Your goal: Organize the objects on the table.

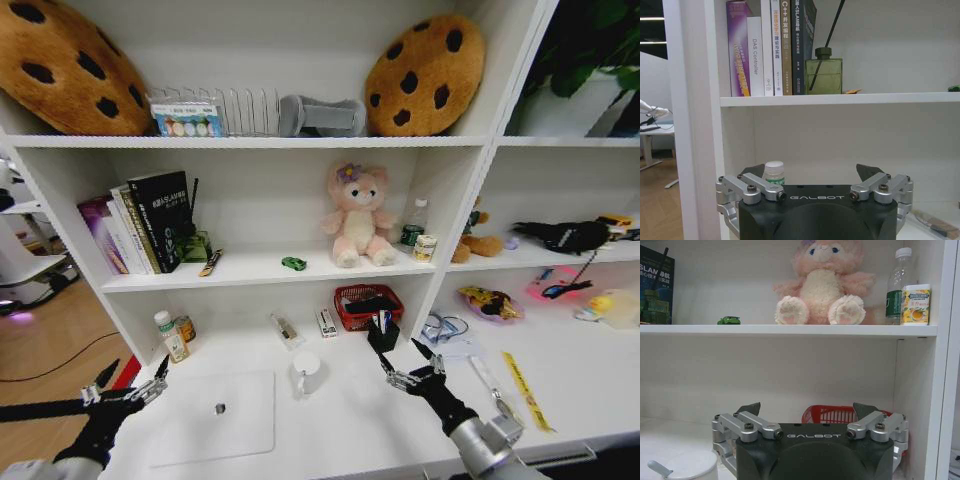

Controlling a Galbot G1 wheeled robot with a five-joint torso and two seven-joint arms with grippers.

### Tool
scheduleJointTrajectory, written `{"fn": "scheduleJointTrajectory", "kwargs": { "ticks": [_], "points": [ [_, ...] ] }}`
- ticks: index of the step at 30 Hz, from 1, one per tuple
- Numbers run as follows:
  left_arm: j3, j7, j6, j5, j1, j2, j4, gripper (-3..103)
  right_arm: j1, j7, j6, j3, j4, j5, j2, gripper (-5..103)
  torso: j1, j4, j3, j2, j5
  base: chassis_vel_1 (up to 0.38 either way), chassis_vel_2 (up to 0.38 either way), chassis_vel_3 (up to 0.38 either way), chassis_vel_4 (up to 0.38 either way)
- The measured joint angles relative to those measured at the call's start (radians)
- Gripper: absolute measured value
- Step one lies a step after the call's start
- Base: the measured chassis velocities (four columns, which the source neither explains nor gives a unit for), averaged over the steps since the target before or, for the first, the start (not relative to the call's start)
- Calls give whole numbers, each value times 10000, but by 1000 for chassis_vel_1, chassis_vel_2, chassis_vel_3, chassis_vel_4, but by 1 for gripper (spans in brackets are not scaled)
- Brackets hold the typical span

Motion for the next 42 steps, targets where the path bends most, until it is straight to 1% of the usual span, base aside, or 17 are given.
{"fn": "scheduleJointTrajectory", "kwargs": {
  "ticks": [1, 12, 19, 29, 39, 40, 41, 42],
  "points": [
    [0, 0, 0, 0, 0, 0, 0, 100, 0, 0, 0, 0, 0, 0, 0, 100, 0, -3, 0, 0, 0, 0, 0, 0, 0],
    [0, 0, 0, 0, 0, 1, 0, 100, 0, 0, 0, 0, 0, 0, 0, 100, 3, -2, 3, 4, 0, 0, 0, 0, 0],
    [0, 0, 0, 0, 0, 0, 0, 100, 0, 0, 0, 0, 0, 0, 0, 100, 60, -2, 70, 132, 0, 0, 0, 0, 0],
    [0, 0, 0, 0, 0, 0, 0, 100, 0, 0, 0, 0, 0, 0, 0, 100, 81, -2, 94, 170, 0, 0, 0, 0, 0],
    [0, 3, 0, 0, -1, 0, 0, 100, 0, 0, 0, 0, 0, 0, 0, 100, 81, -2, 93, 169, 4, 77, -130, -75, 137],
    [0, 3, 0, 0, -1, 0, 0, 100, 0, 0, -1, 0, 0, 0, 0, 100, 81, -3, 93, 169, 3, 132, -207, -155, 226],
    [0, 2, 0, 0, -1, 0, 0, 100, 1, 0, 0, 0, 0, 0, 0, 100, 77, 0, 90, 170, -7, 183, -205, -195, 244],
    [0, 1, 0, 0, 0, 0, 0, 100, 1, 0, 0, 0, 0, 0, 0, 100, 77, 1, 90, 170, 1, 195, -205, -195, 262]
  ]
}}
